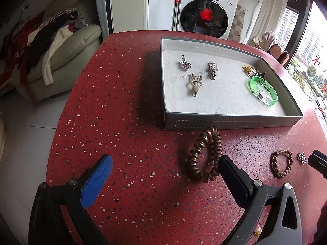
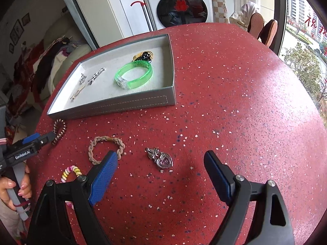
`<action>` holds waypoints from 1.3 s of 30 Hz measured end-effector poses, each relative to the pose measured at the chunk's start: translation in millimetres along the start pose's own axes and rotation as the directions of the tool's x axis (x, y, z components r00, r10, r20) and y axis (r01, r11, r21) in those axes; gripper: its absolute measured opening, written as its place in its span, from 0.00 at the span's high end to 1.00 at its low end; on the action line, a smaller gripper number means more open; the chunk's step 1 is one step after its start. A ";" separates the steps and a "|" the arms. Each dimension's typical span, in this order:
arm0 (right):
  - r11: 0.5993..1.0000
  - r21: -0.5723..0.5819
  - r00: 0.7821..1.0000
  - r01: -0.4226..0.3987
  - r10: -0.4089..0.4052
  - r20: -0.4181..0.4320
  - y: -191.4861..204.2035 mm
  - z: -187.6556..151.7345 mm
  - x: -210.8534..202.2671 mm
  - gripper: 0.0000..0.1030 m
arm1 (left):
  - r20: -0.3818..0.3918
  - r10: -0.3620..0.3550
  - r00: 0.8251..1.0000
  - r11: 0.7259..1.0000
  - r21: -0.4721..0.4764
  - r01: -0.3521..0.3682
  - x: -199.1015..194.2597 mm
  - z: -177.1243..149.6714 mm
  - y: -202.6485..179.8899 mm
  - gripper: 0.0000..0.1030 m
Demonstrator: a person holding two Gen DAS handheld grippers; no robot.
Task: Organize jewelry
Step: 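Move the left tool toward the brown coiled hair tie while the right tool approaches the silver heart pendant, then grasp the brown coiled hair tie with the left tool while the right tool grasps the silver heart pendant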
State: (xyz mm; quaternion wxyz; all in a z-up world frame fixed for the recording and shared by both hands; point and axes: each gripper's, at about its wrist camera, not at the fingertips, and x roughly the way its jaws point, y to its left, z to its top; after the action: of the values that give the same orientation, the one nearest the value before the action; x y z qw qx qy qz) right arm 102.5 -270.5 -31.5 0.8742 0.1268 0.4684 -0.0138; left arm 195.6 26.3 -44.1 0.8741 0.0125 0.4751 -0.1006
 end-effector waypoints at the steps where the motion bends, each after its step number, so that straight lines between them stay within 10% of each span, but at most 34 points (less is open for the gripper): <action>1: 1.000 -0.006 1.000 0.003 -0.003 -0.002 0.5 -2.4 0.3 0.14 | 0.002 0.000 1.000 1.000 0.004 0.000 -0.6 0.3 -1.6 0.00; 14: 0.994 -0.102 0.999 0.050 -0.052 -0.011 8.2 -4.3 13.6 0.15 | 0.010 -0.006 1.000 0.998 0.062 0.006 1.7 5.9 -24.1 0.00; 26: 0.968 -0.237 0.996 0.084 -0.084 0.008 24.0 -5.9 13.2 0.53 | -0.007 0.011 1.000 0.993 0.116 -0.011 8.2 0.8 -36.5 0.01; 32: 0.967 -0.247 0.998 0.065 -0.068 -0.002 30.9 -6.1 11.2 0.80 | -0.005 -0.017 1.000 0.991 0.131 0.018 6.8 -1.6 -40.9 0.18; 39: 0.983 -0.175 0.999 0.049 -0.051 -0.004 21.3 -4.7 7.3 0.81 | 0.008 -0.029 1.000 0.988 0.151 0.027 2.2 -1.3 -43.2 0.49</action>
State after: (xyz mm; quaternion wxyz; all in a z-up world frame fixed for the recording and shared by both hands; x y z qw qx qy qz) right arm 105.8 -248.0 -35.6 0.8793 0.0378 0.4747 0.0059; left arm 187.6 -16.2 -43.5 0.8715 0.0712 0.4619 -0.1485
